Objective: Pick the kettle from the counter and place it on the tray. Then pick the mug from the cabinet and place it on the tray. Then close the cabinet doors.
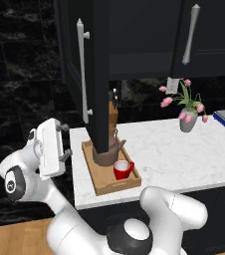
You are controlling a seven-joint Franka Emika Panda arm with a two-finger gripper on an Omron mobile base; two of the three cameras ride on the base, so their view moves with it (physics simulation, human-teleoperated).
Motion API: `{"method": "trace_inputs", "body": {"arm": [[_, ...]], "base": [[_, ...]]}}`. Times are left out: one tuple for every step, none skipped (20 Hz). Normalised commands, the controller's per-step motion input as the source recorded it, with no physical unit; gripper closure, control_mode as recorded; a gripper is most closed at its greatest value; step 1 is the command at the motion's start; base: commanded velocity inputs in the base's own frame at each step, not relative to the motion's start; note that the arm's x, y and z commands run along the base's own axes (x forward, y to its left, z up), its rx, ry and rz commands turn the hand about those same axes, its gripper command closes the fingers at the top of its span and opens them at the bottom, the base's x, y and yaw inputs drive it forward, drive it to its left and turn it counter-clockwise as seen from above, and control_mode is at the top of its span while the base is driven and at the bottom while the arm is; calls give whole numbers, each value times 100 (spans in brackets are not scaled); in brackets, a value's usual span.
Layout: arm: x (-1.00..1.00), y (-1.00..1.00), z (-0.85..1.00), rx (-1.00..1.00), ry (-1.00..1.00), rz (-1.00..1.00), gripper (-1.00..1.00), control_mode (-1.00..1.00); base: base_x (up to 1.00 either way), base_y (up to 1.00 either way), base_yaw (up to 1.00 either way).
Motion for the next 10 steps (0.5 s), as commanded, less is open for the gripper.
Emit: {"method": "trace_inputs", "body": {"arm": [[-9,0,40,-1,-4,-1,-100,-100],[-11,0,38,-1,-5,0,-100,-100],[-11,0,38,-1,-5,0,-100,-100],[-13,-5,34,0,-3,0,-100,-100],[-16,-9,41,0,-5,0,-100,-100],[-21,-11,47,0,-9,0,-100,-100],[-21,-18,46,0,-10,0,-100,-100],[-22,-22,44,0,-10,0,-100,-100],[-29,-32,44,0,-10,0,-100,-100],[-29,-34,45,0,-11,0,-100,-100]], "base": [[0,0,0],[0,0,0],[0,0,0],[0,0,0],[0,0,0],[0,0,0],[0,0,0],[0,0,0],[0,0,0],[0,0,0]]}}
